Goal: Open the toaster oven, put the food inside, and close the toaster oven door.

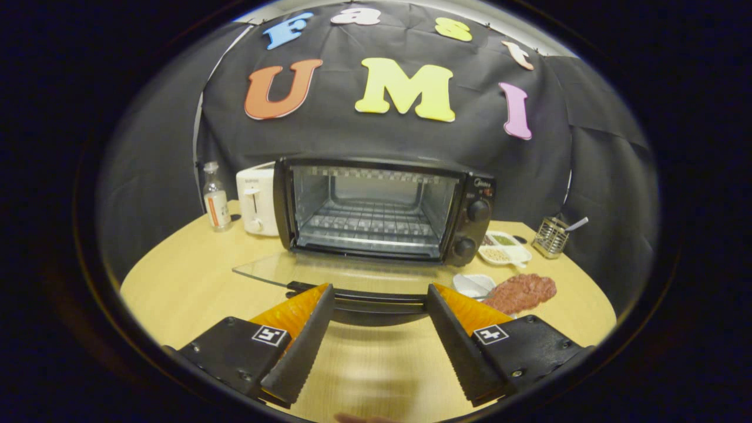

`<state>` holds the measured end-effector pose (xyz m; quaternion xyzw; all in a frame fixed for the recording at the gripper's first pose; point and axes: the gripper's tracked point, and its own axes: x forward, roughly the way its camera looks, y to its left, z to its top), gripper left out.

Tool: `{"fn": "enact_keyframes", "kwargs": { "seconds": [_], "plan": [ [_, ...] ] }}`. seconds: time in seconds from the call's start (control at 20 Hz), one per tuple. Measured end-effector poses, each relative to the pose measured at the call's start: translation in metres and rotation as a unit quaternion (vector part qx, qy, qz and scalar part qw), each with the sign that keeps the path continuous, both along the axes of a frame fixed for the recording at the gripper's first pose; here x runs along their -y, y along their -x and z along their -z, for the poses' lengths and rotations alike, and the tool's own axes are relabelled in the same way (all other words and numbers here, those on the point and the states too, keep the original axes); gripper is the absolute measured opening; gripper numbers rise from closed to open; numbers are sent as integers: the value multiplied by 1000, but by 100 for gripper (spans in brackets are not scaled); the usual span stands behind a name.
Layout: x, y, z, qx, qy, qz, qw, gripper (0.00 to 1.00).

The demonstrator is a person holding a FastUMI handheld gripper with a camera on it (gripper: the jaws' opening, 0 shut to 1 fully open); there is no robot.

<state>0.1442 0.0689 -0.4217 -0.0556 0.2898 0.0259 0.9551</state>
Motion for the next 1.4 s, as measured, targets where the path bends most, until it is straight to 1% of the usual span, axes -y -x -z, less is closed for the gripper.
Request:
{"fn": "enact_keyframes", "kwargs": {
  "seconds": [0.05, 0.15, 0.4, 0.85, 0.95, 1.15, 1.4],
  "plan": [
    [0, -5, -9, 32, -12, 4, 999, 100],
    [0, -5, -5, 36, -6, 0, 999, 100],
    [0, -4, -7, 27, 4, -5, 1000, 100],
    [0, -5, -7, 19, -4, -3, 1000, 100],
    [0, -5, -9, 10, -11, -5, 1000, 100],
    [0, -8, -20, 10, -27, -24, 999, 100],
    [0, -10, -23, -4, -20, -23, 1000, 99]
  ]
}}
